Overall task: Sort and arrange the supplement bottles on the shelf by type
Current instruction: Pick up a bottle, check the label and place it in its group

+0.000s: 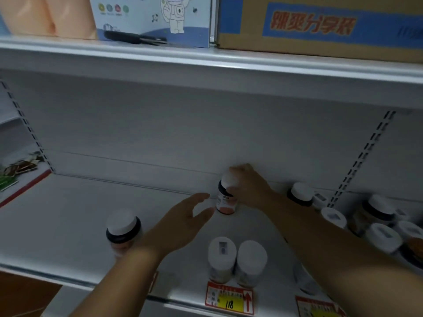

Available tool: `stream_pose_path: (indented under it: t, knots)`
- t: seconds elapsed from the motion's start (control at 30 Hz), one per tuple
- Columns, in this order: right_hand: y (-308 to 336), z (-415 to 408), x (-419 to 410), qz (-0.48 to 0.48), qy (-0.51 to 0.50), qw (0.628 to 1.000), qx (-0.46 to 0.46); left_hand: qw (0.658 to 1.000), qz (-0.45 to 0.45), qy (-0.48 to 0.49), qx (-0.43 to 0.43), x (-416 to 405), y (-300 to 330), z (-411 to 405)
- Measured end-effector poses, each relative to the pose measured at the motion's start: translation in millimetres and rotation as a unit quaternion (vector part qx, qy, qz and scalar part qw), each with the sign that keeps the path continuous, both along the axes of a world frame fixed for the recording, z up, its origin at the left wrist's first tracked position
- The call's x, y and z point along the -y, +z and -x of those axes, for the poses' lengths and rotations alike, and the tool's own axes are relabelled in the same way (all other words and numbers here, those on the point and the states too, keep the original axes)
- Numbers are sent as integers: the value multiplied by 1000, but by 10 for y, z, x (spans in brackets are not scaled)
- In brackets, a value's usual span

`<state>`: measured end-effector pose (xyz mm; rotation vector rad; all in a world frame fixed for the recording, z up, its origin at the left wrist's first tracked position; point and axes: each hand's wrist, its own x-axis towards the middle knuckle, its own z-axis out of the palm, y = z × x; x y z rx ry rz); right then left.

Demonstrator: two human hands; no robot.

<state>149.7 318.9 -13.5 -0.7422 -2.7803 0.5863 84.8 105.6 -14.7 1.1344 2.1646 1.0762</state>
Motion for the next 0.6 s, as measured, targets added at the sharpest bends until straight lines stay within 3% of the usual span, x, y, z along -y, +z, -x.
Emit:
stream_pose_path:
  t: [0.23, 0.3, 0.4, 0.6]
  knots:
    - [71, -104, 70, 123, -55, 987, -83, 999, -43, 12, 24, 24, 17, -21]
    - [186, -183, 161, 250, -68, 952, -162, 997, -70, 15, 37, 44, 65, -71]
    - [387, -333, 380, 443, -29, 863, -240, 994, -98, 29, 31, 92, 108, -133]
    - [524, -540, 694, 470, 71, 848, -235, 988, -133, 65, 35, 351, 220, -358]
